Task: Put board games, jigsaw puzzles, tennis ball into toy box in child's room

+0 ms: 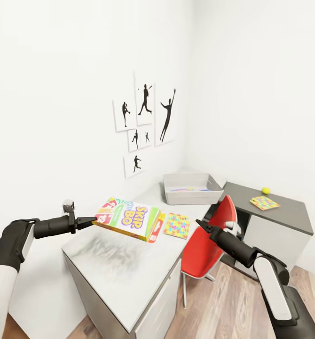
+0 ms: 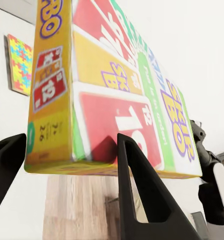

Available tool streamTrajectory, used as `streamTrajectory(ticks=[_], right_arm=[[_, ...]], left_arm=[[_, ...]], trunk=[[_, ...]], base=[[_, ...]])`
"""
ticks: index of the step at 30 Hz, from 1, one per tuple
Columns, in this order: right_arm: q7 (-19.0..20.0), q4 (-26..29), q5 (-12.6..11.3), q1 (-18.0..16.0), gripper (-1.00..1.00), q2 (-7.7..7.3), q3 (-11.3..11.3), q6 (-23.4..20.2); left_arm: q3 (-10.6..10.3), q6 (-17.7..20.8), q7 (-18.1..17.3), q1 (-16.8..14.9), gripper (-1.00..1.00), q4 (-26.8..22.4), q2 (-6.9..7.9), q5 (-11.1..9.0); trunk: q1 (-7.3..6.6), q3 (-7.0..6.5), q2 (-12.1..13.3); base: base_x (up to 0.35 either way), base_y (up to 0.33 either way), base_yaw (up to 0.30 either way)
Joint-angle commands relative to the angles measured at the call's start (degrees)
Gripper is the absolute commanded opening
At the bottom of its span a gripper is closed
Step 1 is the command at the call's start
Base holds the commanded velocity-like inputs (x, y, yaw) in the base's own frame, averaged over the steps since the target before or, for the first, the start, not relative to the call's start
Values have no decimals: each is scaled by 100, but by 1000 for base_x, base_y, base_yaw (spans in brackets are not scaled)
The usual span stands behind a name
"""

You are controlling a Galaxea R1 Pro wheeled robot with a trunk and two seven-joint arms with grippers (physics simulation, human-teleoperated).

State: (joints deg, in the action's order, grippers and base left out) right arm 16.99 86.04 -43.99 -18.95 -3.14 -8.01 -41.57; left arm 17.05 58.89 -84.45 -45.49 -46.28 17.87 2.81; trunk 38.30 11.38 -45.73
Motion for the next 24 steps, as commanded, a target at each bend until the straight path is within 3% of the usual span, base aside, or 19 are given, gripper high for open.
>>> streamTrajectory(ticks=[1, 9, 24], right_arm=[[89, 0, 4, -2, 100, 3, -86, -34], [448, 0, 4, 154, 100, 6, -525, -51], [498, -9, 6, 181, 100, 6, -597, -44]], left_arm=[[9, 61, -37, -3, -100, -4, 11, 28], [12, 53, -37, -3, -100, 4, 30, 29], [18, 32, -37, -3, -100, 6, 38, 22]], trunk=[[-21, -17, 35], [-197, -216, 356], [-526, -588, 958]], base=[[0, 0, -206], [0, 0, -206], [0, 0, -206]])
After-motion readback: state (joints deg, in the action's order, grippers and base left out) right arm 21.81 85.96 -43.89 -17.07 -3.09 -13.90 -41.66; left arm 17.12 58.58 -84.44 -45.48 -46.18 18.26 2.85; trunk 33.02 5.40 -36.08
